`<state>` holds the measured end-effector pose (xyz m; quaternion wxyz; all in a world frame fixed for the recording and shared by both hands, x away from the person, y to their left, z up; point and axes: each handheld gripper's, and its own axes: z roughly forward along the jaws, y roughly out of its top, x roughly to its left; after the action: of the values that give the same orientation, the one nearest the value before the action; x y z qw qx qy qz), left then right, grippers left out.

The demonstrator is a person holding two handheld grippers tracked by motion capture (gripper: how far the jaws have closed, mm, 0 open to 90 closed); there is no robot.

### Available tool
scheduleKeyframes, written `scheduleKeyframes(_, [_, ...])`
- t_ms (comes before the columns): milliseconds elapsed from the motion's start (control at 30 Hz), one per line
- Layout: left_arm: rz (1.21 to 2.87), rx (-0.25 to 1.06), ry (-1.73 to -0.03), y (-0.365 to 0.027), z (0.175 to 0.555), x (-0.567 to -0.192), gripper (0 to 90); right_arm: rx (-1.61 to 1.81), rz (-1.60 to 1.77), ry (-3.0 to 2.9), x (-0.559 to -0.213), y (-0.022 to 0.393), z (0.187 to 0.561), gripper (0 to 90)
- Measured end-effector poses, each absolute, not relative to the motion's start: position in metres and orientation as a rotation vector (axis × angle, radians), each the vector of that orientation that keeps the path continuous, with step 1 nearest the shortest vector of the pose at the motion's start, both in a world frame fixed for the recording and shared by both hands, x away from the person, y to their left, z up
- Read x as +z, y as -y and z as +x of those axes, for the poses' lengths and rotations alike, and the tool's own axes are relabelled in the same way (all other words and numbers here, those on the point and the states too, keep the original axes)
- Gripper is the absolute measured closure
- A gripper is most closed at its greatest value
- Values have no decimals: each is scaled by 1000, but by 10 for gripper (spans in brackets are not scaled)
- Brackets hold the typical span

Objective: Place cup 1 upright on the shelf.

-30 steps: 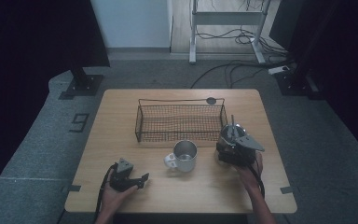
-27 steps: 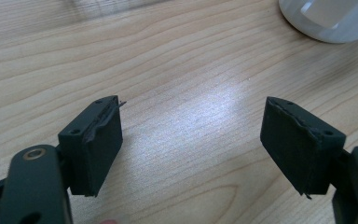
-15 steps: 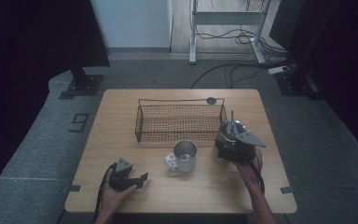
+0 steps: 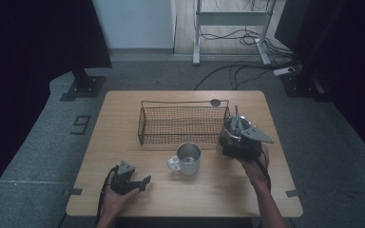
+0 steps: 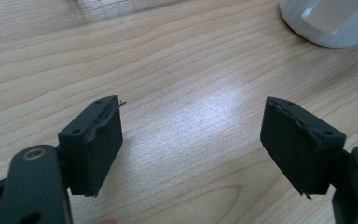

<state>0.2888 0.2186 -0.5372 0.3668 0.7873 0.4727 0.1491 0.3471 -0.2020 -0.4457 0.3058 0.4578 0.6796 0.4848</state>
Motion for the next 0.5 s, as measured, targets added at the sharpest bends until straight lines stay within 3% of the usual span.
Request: scheduleKeyframes(500, [2019, 383, -1215, -219, 288, -537, 213, 1318, 1186, -1788, -424, 201, 350, 36])
